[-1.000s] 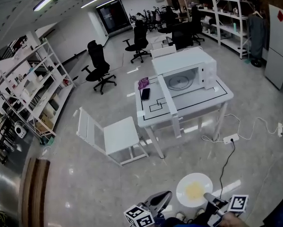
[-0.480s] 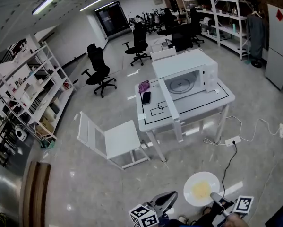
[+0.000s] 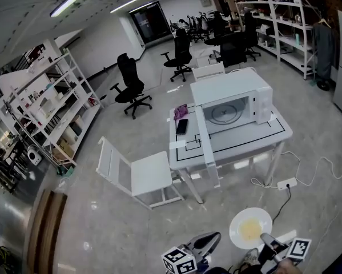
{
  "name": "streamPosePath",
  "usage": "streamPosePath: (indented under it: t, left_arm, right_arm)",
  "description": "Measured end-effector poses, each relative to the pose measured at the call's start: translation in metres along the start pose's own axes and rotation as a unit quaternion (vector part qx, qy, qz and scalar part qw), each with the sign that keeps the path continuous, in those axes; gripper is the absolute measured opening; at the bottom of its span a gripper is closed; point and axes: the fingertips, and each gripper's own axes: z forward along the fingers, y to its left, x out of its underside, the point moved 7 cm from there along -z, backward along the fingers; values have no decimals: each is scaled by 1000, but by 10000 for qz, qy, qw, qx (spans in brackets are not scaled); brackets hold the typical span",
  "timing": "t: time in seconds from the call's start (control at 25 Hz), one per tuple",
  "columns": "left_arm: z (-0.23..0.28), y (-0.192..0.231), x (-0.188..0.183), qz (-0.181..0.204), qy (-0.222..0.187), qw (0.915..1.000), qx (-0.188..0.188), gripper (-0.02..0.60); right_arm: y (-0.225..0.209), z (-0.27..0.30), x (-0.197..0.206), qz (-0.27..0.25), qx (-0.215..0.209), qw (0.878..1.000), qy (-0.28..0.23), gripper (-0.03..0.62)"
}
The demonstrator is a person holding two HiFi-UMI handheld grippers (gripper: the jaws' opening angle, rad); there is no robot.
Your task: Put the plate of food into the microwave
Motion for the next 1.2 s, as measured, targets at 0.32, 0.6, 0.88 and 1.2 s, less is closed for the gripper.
streamPosePath:
  t: [0.32,0.6,0.88,1.2]
  left_arm:
    - [65,-3,-12,88,0,9998,-151,3]
    - [115,-8,-16,82,-47,9996,-266,3]
    - [146,1,-22,67,46,9997,-233,4]
    - [186,36,-44,21,-8,9990,-436,3]
  right_arm:
    - [-7,2,-69,48,-100,9999,96,6]
    - [-20,0,-117,81,-43,9996,253,6]
    - [-25,12,-145,168,-83,9997,153,6]
    - [-25,50,-190,226,53,9996,156,6]
